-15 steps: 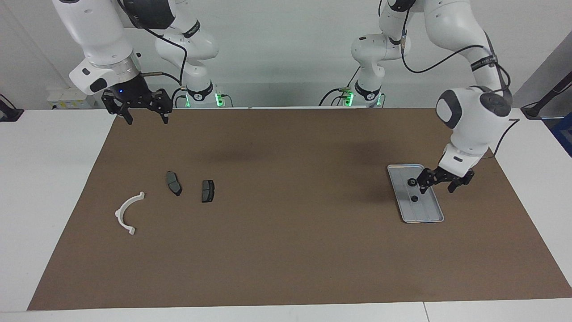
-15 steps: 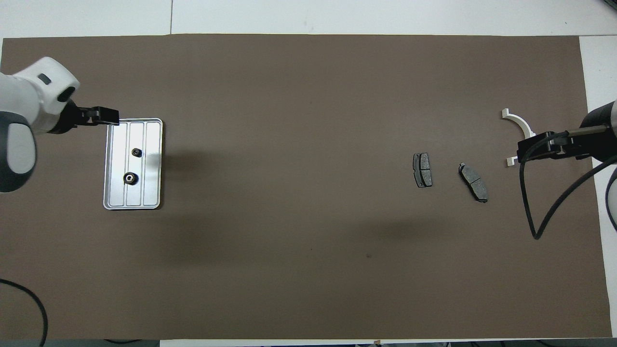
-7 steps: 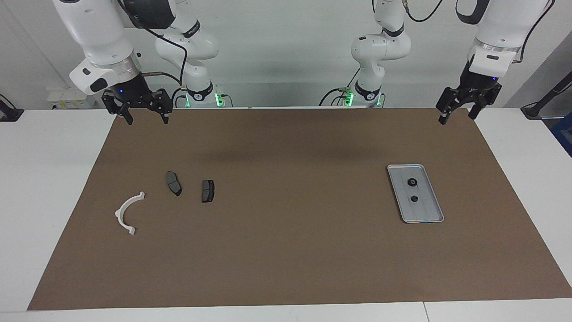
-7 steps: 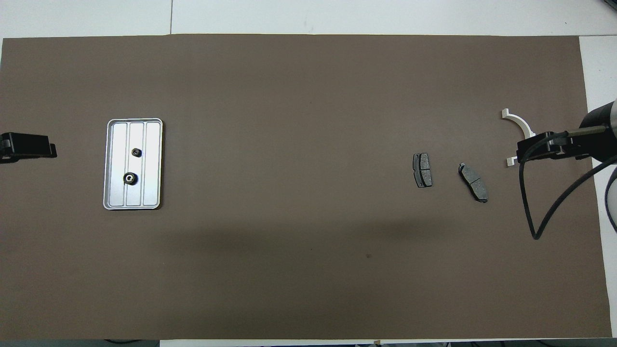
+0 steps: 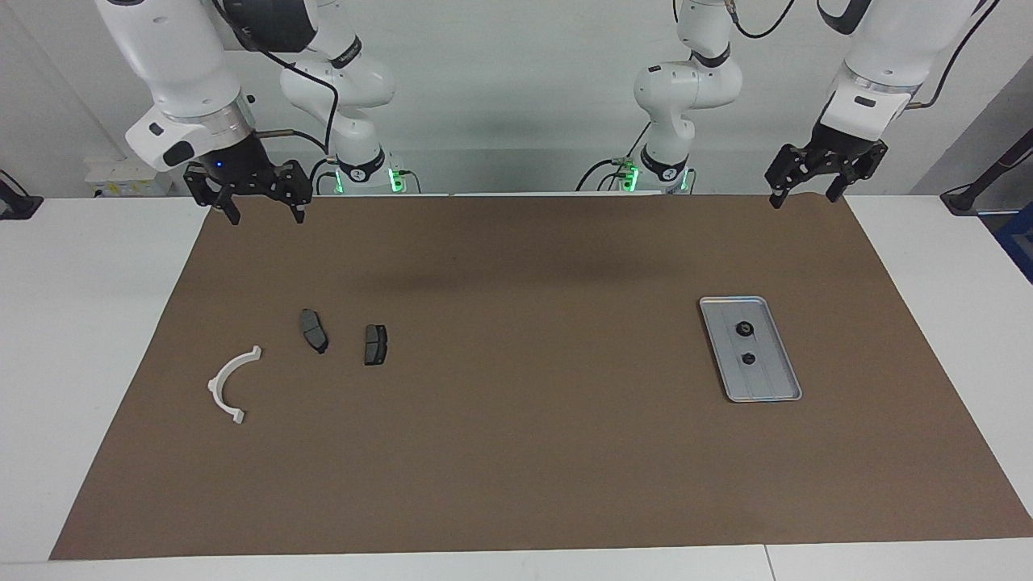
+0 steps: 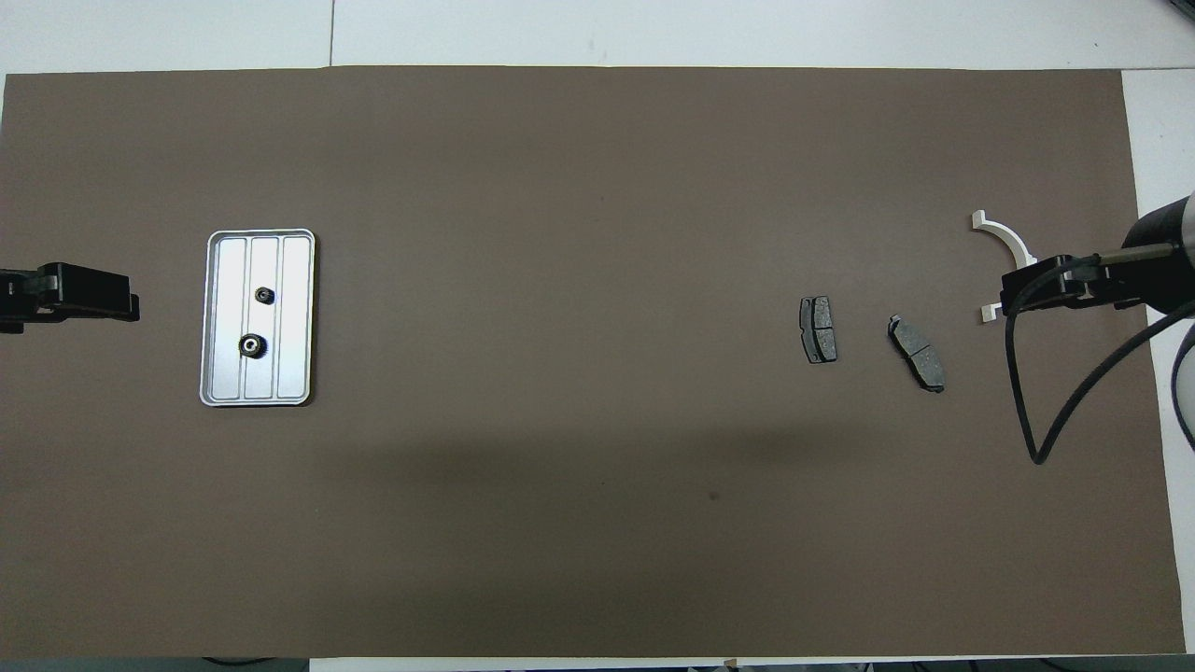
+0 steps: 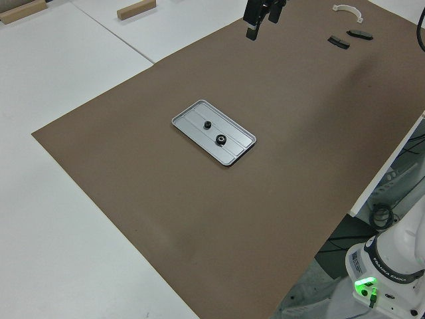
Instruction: Pick bearing gear from pile to tray
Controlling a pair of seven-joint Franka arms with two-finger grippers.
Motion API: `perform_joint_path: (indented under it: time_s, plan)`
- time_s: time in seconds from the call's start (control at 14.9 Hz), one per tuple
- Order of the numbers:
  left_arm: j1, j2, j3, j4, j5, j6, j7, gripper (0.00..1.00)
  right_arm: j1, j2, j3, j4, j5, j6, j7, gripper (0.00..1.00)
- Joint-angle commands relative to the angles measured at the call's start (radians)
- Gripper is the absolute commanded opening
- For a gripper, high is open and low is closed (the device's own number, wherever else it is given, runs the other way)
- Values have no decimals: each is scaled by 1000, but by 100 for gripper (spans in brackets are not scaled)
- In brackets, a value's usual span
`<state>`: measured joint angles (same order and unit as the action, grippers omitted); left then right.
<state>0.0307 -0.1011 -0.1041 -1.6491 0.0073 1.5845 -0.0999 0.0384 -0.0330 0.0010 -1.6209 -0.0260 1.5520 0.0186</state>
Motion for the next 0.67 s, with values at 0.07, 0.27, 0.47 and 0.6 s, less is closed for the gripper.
perform_joint_path:
  time_s: [0.07,0.27,0.47,0.6]
  plan:
    - [-29,24,3,38,-7,-29,22,100,1,-19,1,-20,12,20,21,100]
    - [-69,26,1,17,-9,-6,22,100,3,-18,2,-19,12,22,20,100]
    - [-74,15,0,-6,-9,3,28,100,3,-19,2,-19,12,23,21,100]
    - [-75,17,1,-1,-9,-3,40,100,1,-19,2,-21,12,23,21,100]
